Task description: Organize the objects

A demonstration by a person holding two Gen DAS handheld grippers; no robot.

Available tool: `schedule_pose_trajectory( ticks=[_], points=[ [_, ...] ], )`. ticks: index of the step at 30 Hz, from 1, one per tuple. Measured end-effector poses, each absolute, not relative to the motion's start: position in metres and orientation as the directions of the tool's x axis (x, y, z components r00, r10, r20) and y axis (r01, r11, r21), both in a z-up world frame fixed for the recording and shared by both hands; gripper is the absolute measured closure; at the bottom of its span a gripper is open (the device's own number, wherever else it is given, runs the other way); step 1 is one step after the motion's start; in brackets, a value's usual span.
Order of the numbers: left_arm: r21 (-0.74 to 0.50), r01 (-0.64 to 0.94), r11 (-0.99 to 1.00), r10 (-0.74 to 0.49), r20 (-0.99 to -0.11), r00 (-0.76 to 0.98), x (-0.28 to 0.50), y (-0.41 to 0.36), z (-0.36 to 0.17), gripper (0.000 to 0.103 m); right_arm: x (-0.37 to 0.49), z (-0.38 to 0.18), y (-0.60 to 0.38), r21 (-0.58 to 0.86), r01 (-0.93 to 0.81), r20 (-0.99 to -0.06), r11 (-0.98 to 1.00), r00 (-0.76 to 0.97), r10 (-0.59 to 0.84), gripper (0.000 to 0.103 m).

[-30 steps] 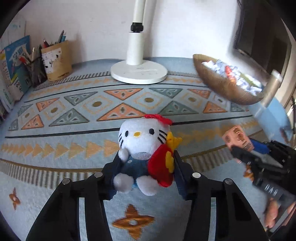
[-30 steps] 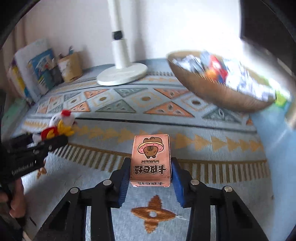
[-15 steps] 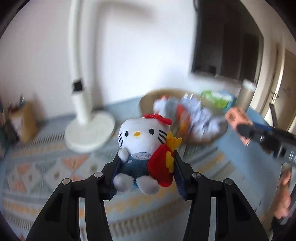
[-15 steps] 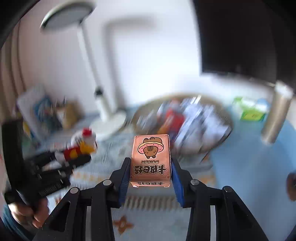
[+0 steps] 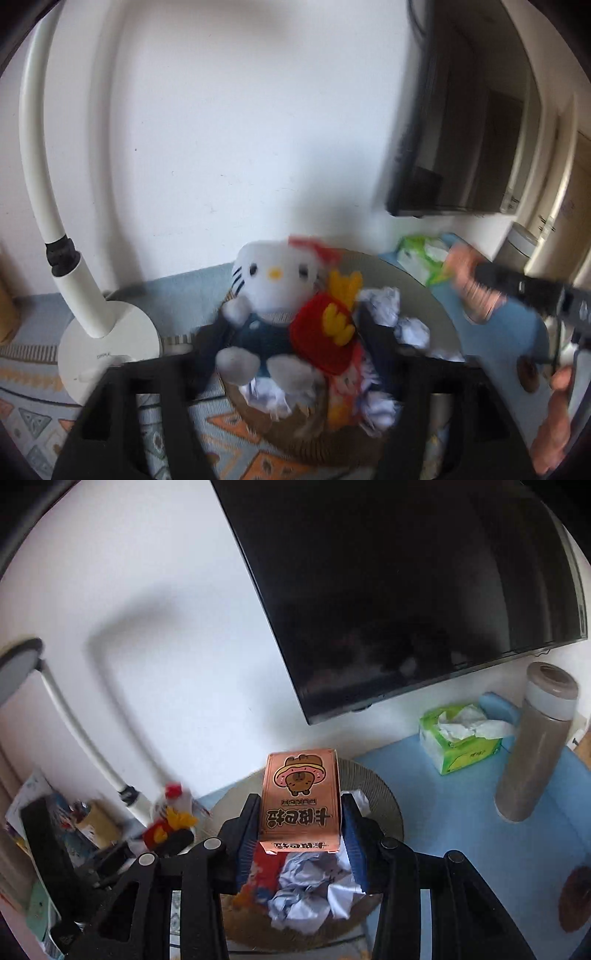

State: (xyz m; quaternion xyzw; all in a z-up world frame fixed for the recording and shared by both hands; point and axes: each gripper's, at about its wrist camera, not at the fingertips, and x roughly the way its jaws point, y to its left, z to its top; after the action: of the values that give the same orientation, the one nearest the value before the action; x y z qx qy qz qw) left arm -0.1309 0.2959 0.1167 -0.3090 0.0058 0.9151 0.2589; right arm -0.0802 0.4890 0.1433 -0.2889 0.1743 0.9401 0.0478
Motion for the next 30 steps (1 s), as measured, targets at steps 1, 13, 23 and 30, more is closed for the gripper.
schedule_pose_trajectory(
  ticks=[1,13,23,30],
  points=[
    [-0.153,-0.470,-0.869,0.466,-0.570,-0.677,-0.133,0.296,0.115,0.011,-0.088,0.139,0.491,0.302,-0.178,-0.580,-0.937,-0.814,-0.032,0.051],
    [-0.154,-0.373,-0.915,0.380,-0.641,-0.667,-0.088,0.187,0.101,0.011,-0.056,0.108,0.478,0.357,-0.161,-0.635,-0.920,-0.764,-0.113,0.049],
    [-0.075,-0.267,-0.961,0.254,-0.625,-0.738,0.011,0.060,0.112,0.000,-0.020,0.081,0.334,0.259,0.008,-0.675,-0.966,-0.714,-0.187,0.049],
    [-0.091,-0.106,-0.990,0.140,-0.669,-0.730,0.007,0.020,0.048,0.001,-0.021,0.024,0.268,0.040,-0.016,-0.721,-0.999,-0.692,-0.018,0.049]
  ],
)
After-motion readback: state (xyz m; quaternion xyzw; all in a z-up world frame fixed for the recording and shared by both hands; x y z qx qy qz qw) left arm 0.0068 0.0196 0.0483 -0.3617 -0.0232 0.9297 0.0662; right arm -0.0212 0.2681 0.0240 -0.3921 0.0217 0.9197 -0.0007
